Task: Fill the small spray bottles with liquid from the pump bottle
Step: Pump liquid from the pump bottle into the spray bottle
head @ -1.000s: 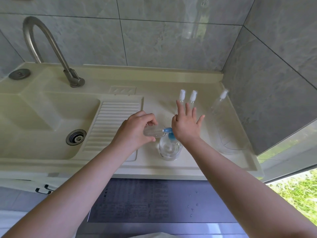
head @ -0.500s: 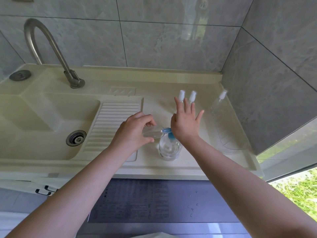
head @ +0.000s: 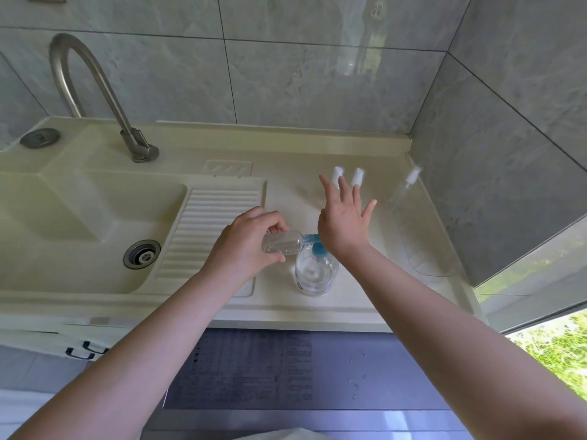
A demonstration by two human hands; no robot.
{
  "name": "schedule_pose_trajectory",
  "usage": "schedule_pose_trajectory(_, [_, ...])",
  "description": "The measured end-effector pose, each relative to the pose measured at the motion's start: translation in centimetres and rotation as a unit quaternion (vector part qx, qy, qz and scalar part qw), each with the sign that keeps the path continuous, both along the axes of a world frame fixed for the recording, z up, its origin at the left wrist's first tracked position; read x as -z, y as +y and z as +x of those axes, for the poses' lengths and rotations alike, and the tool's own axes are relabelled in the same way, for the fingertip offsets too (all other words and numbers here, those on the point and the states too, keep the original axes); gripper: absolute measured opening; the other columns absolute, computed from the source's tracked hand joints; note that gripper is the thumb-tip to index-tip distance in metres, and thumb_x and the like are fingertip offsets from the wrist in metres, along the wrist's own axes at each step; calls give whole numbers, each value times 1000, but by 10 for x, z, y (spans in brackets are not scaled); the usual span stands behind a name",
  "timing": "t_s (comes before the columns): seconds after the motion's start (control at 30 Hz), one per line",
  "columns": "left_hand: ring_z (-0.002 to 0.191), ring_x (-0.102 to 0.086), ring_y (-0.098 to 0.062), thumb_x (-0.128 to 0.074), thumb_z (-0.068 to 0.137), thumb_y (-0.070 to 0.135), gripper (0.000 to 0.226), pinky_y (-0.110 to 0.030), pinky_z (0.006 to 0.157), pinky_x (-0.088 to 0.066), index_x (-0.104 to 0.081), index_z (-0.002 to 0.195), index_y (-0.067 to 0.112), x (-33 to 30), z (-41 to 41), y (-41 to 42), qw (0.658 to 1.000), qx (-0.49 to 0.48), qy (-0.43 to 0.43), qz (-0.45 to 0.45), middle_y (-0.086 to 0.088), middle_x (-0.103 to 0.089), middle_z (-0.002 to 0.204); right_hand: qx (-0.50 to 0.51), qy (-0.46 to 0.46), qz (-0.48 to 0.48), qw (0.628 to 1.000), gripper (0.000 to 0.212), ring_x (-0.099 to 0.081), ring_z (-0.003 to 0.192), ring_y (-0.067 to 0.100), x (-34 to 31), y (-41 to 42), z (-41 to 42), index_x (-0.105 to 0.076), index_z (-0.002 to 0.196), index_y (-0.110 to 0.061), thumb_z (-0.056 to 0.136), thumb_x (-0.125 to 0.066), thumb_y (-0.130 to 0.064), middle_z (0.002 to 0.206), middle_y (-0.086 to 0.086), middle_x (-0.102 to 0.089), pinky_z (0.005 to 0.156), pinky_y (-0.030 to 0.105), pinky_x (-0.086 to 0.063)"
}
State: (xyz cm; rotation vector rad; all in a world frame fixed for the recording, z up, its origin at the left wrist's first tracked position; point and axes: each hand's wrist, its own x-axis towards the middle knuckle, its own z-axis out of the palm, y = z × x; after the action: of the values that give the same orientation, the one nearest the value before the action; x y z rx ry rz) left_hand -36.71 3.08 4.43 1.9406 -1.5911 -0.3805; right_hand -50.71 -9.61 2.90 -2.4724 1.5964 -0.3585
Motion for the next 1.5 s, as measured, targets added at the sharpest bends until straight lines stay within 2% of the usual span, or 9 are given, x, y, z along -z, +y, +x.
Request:
schedule_pose_trajectory(0.13, [89, -55, -5, -91, 61, 20, 45, -40, 82, -53, -65, 95, 33, 0, 0, 0, 1000, 1, -5, 3, 16, -55, 96, -20, 36, -26, 999, 82, 3, 152, 36, 1, 7, 3, -8, 158, -33, 91, -45, -3, 167, 7, -2, 119, 63, 3])
schedule_pose_trajectory(0.33, [90, -55, -6, -91, 61, 19, 46, -40, 83, -53, -66, 97, 31, 0, 0, 1, 1000, 2, -4, 3, 15, -56, 98, -10, 30, 4, 999, 83, 4, 152, 37, -4, -3, 6, -2, 158, -34, 94, -45, -3, 167, 9, 4, 118, 64, 1])
schedule_pose_trajectory(0.53, [90, -56, -6, -91, 60, 18, 46, -40, 83, -53, -66, 96, 31, 1, -1, 0, 1000, 2, 7, -4, 17, -55, 97, -29, 66, -70, 995, 82, 3, 152, 38, 1, 4, 4, -4, 158, -32, 92, -45, -5, 167, 8, 1, 118, 64, 2])
schedule_pose_trajectory(0.63, [90, -56, -6, -91, 61, 18, 45, -40, 82, -53, -65, 95, 31, 2, -2, 0, 1000, 1, 7, -2, 16, -56, 97, -31, 76, -69, 994, 83, 4, 152, 39, 2, 4, 4, -2, 158, -32, 92, -44, -6, 167, 9, 3, 118, 65, 3])
schedule_pose_trajectory(0.83, [89, -56, -4, -91, 62, 18, 45, -38, 85, -52, -66, 97, 29, -1, -3, -1, 1000, 5, 7, -7, 17, -56, 98, -52, 94, -100, 989, 92, 6, 152, 40, -13, 5, 0, 0, 159, -30, 89, -57, -10, 166, 11, 4, 117, 66, 3])
schedule_pose_trajectory(0.9, [89, -55, -3, -92, 61, 19, 45, -37, 85, -53, -66, 97, 30, -1, -2, -2, 1000, 5, 4, -4, 17, -56, 98, -64, 106, -110, 986, 91, 7, 151, 41, -11, 8, 0, -2, 159, -29, 89, -57, -12, 167, 10, 2, 117, 66, 4])
schedule_pose_trajectory(1.03, [90, -56, -5, -92, 61, 18, 45, -39, 84, -53, -67, 97, 30, 0, -2, -2, 1000, 5, 0, 2, 17, -55, 98, -48, 90, -96, 990, 84, 5, 152, 40, -2, 8, 1, -6, 159, -32, 90, -46, -5, 167, 8, -1, 117, 66, 3])
schedule_pose_trajectory(1.17, [90, -55, -4, -92, 61, 17, 45, -39, 85, -53, -66, 97, 29, 1, -3, -1, 1000, 5, 8, -6, 18, -55, 97, -23, 65, -95, 993, 87, 3, 152, 39, -9, 4, -1, -7, 158, -32, 88, -49, -3, 167, 9, -3, 118, 66, 2])
schedule_pose_trajectory(1.5, [87, -56, -5, -92, 61, 16, 46, -36, 84, -52, -67, 98, 28, 2, -3, -3, 1000, 11, 12, -6, 16, -56, 96, -35, 90, -91, 991, 80, 3, 152, 40, -7, 4, -1, -6, 158, -32, 93, -50, -16, 167, 9, -3, 117, 66, 1])
